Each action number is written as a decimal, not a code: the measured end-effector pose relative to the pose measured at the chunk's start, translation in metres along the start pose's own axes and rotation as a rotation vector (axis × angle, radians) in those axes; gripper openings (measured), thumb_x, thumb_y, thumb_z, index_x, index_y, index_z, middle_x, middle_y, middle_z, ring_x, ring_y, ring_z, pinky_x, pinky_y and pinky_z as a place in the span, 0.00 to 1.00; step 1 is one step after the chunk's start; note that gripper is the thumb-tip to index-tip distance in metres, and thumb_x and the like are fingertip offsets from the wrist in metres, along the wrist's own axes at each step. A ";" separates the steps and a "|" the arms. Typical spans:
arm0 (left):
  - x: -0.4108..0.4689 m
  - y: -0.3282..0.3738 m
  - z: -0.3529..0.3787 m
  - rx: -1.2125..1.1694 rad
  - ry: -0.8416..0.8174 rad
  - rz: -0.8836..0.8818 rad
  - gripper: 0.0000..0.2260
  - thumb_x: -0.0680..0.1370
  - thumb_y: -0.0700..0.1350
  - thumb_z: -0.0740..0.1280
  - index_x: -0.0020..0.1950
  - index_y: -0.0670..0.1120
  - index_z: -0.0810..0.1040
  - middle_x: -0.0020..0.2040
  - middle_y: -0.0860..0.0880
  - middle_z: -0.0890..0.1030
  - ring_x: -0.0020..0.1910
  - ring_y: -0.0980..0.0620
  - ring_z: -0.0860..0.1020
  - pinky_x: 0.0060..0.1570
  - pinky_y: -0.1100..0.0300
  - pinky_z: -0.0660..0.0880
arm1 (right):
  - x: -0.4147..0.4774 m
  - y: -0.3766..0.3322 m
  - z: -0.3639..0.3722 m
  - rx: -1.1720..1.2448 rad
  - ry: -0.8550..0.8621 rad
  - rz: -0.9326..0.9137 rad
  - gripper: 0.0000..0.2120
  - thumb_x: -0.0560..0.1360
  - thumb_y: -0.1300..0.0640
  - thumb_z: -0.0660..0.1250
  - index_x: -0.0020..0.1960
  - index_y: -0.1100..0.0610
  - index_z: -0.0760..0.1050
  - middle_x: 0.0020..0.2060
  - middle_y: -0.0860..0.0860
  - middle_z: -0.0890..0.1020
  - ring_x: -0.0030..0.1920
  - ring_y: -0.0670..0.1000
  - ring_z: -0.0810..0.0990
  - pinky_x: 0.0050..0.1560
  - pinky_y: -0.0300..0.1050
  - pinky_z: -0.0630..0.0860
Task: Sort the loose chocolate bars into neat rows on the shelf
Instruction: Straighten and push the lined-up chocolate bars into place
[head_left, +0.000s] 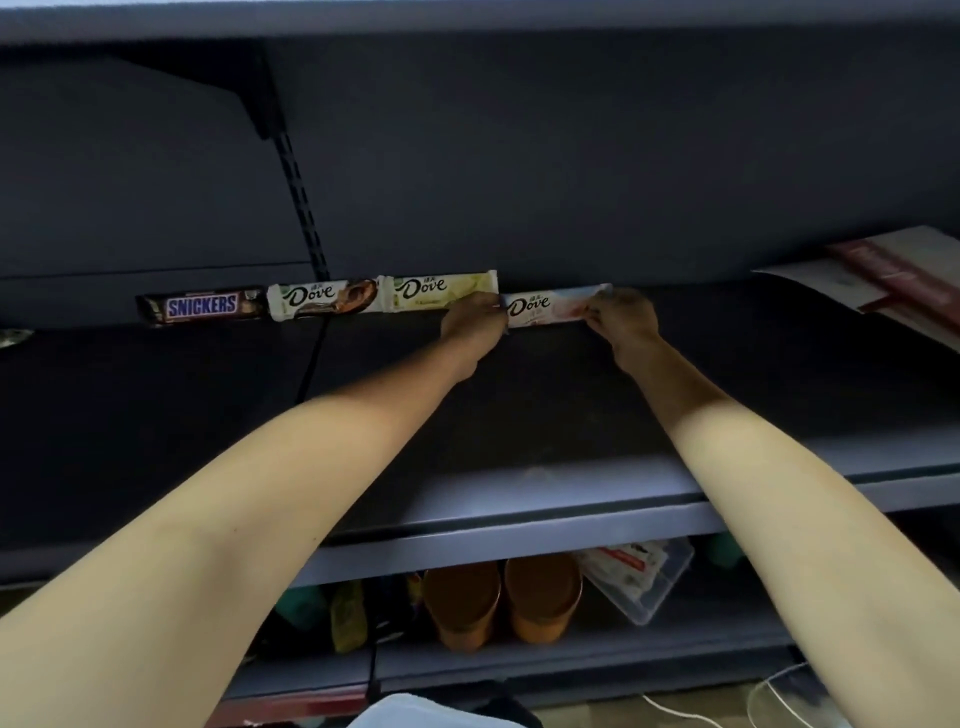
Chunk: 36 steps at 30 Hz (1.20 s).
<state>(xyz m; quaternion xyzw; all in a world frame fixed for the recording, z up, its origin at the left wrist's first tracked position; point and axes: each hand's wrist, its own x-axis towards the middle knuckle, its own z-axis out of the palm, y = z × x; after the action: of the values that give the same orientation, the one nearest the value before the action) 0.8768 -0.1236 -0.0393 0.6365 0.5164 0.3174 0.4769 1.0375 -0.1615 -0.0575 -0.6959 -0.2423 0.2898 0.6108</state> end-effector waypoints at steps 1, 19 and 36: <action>0.000 0.001 0.000 0.007 -0.002 0.010 0.11 0.75 0.38 0.62 0.55 0.44 0.79 0.55 0.45 0.80 0.56 0.46 0.77 0.60 0.51 0.74 | 0.001 -0.001 0.000 -0.018 0.006 -0.006 0.15 0.79 0.53 0.58 0.58 0.62 0.75 0.44 0.53 0.79 0.48 0.51 0.80 0.58 0.47 0.77; 0.017 0.011 0.012 0.239 -0.111 0.083 0.24 0.76 0.34 0.55 0.72 0.48 0.65 0.70 0.46 0.69 0.65 0.48 0.70 0.54 0.62 0.69 | 0.033 -0.007 0.008 -0.088 -0.046 -0.011 0.26 0.68 0.52 0.72 0.63 0.56 0.72 0.57 0.53 0.77 0.56 0.53 0.77 0.52 0.43 0.76; -0.006 -0.013 -0.045 0.221 -0.011 0.224 0.17 0.79 0.35 0.56 0.66 0.46 0.71 0.66 0.50 0.73 0.67 0.53 0.69 0.62 0.66 0.63 | -0.057 -0.028 0.057 -0.157 -0.217 -0.054 0.11 0.78 0.61 0.56 0.57 0.57 0.74 0.51 0.56 0.78 0.52 0.53 0.77 0.60 0.51 0.76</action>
<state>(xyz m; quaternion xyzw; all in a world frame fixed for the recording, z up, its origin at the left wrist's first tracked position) 0.8308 -0.1164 -0.0356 0.7405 0.4715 0.3062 0.3683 0.9574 -0.1571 -0.0284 -0.6992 -0.3477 0.3269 0.5323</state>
